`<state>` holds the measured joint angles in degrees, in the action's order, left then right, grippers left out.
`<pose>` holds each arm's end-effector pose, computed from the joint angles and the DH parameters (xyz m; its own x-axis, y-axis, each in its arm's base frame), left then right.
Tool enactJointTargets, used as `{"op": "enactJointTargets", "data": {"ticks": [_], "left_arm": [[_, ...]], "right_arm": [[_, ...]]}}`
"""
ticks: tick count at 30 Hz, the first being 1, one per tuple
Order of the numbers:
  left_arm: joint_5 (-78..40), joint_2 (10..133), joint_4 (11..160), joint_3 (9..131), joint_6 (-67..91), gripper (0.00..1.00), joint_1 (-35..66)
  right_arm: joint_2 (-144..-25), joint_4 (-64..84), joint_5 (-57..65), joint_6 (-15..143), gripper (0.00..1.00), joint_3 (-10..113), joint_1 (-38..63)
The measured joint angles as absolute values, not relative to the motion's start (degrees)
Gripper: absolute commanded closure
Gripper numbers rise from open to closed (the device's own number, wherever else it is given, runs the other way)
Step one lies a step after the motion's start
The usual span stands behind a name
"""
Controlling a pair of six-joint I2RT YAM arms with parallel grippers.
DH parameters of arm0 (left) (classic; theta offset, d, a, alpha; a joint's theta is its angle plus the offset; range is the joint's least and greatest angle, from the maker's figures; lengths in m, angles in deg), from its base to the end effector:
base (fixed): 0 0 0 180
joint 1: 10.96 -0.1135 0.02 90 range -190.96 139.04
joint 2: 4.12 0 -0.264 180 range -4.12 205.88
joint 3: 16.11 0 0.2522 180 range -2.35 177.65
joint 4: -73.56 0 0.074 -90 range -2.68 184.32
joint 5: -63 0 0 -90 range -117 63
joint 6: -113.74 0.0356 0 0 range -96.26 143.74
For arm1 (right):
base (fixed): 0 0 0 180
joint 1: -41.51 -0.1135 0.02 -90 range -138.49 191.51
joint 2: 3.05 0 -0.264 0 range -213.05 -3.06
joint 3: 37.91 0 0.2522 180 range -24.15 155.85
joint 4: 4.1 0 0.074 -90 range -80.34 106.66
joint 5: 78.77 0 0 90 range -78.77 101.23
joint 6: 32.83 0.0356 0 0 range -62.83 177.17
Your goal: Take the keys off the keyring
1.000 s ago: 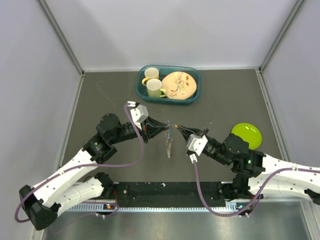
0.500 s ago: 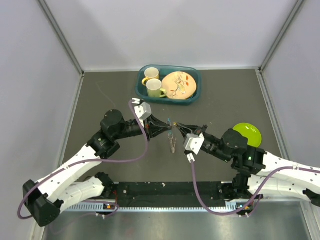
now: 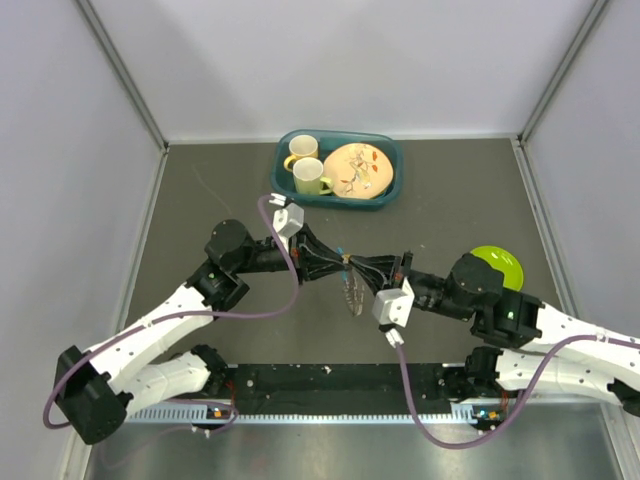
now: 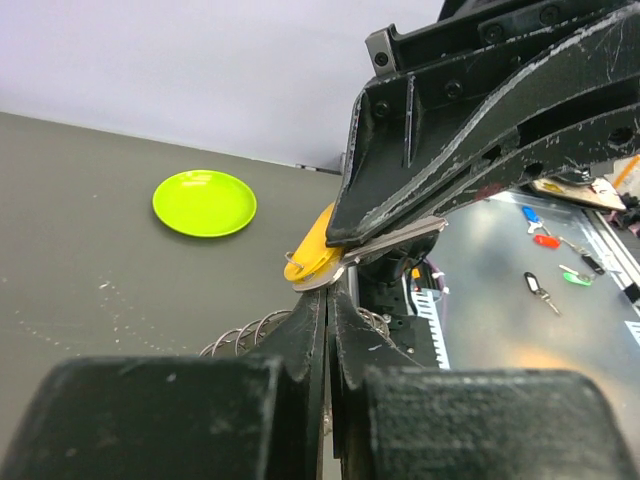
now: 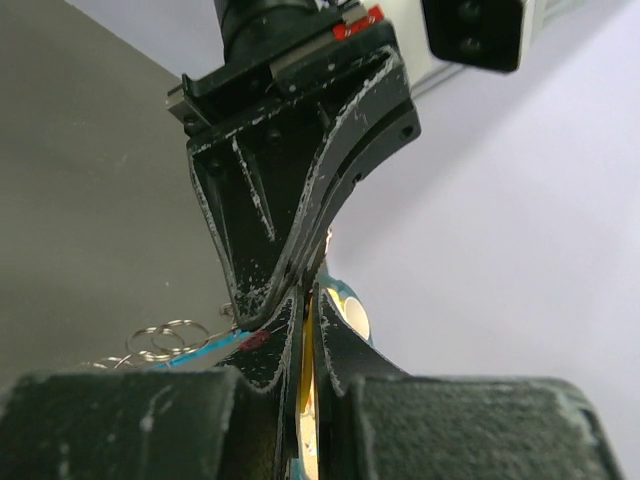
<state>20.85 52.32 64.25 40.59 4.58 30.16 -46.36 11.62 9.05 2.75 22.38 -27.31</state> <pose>0.1505 -0.1664 0.3509 -0.2073 -0.1114 -0.9719 0.9782 -0.0125 -0.2072 0.0633 0.1671 0.3707 0.7736 -0.2529 -0.5810 -0.5437 0.2061 -0.8136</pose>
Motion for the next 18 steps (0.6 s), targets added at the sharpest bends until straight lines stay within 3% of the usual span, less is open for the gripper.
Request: {"op": "enactJointTargets", "data": {"ticks": [18], "left_arm": [[29.03,54.73,48.80,36.41,-7.17,1.00,30.03]], "right_arm": [[-48.79,12.30,0.75,-0.20,1.00,26.97,-26.82]]}}
